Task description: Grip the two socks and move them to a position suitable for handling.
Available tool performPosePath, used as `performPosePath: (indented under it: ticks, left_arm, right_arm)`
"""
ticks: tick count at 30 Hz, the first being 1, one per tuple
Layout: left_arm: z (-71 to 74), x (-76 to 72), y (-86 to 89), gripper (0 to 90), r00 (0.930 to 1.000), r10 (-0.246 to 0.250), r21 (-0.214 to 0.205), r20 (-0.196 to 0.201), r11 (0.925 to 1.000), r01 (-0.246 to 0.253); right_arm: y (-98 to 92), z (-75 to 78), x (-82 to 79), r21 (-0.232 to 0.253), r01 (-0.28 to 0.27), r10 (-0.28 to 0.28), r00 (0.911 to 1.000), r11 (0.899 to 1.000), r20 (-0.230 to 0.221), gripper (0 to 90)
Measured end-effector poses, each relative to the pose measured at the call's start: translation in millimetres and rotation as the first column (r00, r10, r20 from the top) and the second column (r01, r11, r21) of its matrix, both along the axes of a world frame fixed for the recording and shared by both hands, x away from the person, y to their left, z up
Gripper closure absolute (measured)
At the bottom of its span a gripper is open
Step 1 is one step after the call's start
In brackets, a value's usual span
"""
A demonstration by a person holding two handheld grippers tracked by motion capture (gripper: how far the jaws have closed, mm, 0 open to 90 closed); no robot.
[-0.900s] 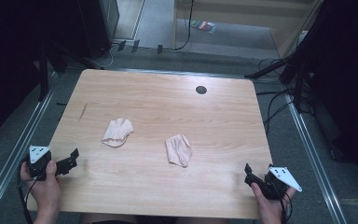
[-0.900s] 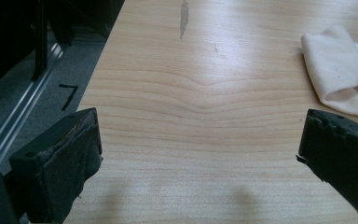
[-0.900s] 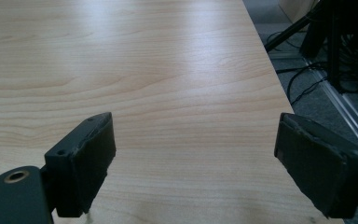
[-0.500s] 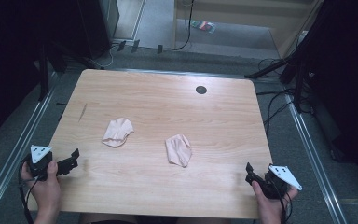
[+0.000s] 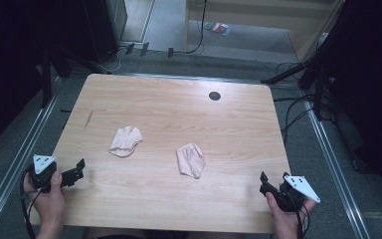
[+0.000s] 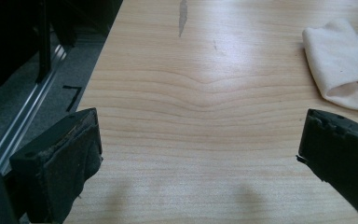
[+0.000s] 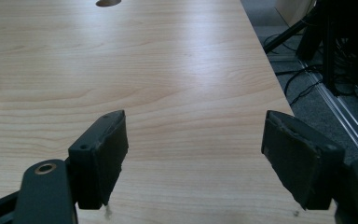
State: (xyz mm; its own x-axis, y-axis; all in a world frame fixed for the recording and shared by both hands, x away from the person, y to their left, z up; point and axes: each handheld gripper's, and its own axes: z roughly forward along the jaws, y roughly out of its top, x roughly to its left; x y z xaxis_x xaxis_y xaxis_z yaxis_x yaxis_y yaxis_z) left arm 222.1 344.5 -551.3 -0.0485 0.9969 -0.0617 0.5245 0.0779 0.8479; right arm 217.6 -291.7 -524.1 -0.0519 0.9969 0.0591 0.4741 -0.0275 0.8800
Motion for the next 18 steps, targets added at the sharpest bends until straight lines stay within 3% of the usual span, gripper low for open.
performPosePath:
  ticks: [7,10,14,18]
  left_arm:
    - [0.1,0.5,-4.2,0.0,0.9999,-0.011,0.036,-0.005,0.9993,0.011]
    - [-0.1,0.6,-3.1,0.0,0.9999,-0.011,0.027,-0.003,0.9996,0.011]
    - [0.1,-0.1,-1.9,0.0,0.9999,-0.009,0.012,0.004,0.9999,0.009]
    - [0.0,0.1,-2.5,0.0,1.0,-0.002,0.018,0.004,0.9998,0.002]
  right_arm:
    - [20.1,12.3,4.9,-0.014,-0.04,0.04,0.9987,0.999,-0.032,24.0]
    - [28.5,18.0,6.1,-0.018,-0.038,0.037,0.9984,0.999,-0.042,25.9]
    - [41.9,25.4,6.8,-0.035,-0.085,0.084,0.996,0.996,-0.031,25.4]
    - [56.8,29.6,10.7,-0.049,-0.134,0.131,0.99,0.99,-0.052,25.2]
